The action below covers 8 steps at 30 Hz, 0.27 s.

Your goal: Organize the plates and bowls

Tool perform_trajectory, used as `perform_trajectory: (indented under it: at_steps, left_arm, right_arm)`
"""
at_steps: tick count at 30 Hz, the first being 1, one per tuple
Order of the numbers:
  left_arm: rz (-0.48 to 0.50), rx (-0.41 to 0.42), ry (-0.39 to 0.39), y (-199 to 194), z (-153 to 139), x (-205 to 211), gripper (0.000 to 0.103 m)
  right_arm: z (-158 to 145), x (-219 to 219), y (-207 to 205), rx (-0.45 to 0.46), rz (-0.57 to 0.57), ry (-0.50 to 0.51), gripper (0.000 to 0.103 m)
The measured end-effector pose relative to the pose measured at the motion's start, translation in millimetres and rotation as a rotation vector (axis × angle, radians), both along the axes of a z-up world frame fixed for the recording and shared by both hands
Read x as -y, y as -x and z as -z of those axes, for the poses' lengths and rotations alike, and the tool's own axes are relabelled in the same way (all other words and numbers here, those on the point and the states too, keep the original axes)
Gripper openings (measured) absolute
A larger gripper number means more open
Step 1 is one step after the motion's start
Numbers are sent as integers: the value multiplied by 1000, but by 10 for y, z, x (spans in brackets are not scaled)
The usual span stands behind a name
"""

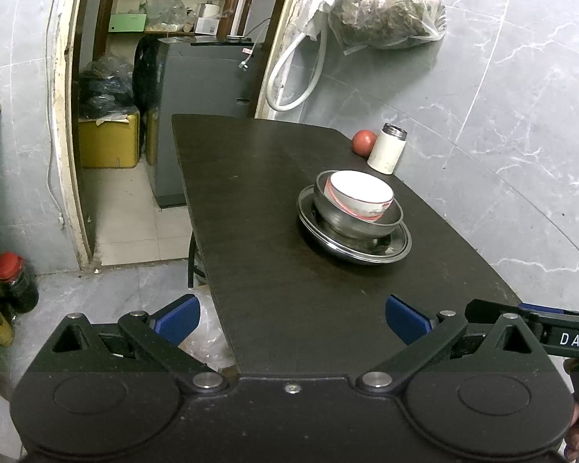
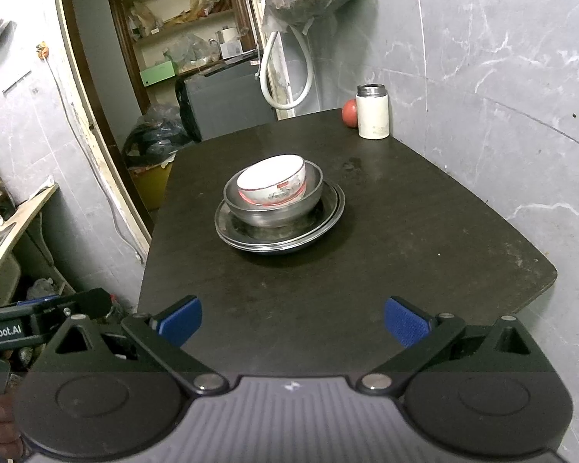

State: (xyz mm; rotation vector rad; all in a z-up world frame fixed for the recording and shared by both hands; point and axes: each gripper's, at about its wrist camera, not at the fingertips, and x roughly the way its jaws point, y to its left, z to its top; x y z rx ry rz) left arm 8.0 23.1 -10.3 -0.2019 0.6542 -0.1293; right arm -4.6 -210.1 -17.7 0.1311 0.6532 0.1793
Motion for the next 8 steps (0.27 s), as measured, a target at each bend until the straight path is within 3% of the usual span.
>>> perform_trajectory:
  at_steps: [8]
  left_arm:
    - [-4, -13, -4, -93, 32, 16, 102]
  right_arm:
    - [24, 9, -74, -11, -1, -1, 103]
